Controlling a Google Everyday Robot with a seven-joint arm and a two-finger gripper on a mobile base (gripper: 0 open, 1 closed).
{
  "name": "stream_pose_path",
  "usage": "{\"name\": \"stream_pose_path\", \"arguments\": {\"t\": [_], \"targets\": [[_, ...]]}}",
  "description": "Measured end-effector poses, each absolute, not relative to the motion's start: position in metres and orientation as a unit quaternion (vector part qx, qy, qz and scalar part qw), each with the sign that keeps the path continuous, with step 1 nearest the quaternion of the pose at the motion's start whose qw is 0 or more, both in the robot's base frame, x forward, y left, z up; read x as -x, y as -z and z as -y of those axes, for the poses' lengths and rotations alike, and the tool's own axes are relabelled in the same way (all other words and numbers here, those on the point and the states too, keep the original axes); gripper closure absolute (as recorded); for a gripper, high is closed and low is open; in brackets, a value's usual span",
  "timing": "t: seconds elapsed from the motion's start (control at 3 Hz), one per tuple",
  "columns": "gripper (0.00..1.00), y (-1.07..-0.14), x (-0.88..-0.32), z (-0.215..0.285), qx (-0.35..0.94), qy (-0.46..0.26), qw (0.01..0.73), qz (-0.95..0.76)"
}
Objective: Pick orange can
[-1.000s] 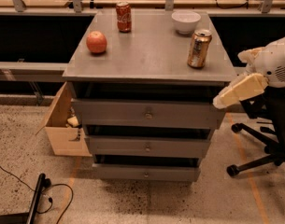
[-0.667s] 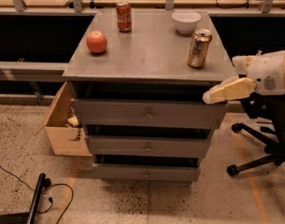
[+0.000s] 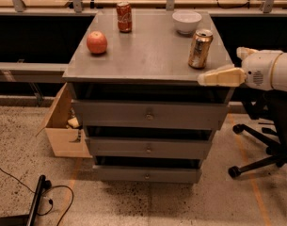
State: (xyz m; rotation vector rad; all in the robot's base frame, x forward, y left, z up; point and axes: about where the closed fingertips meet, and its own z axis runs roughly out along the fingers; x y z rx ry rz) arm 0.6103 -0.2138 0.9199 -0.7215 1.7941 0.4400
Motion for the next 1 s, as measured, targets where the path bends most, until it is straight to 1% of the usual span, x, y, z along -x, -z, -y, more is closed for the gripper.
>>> {"name": "stream_pose_path", "arguments": {"t": [0.33,1.0], "targets": [[0.00,-0.911,-0.611,0.209,0.293,-0.192,0.546,-0.760],[0.00,-0.899,-0.663,0.233,0.251,-0.155,0.583,-0.757]]}}
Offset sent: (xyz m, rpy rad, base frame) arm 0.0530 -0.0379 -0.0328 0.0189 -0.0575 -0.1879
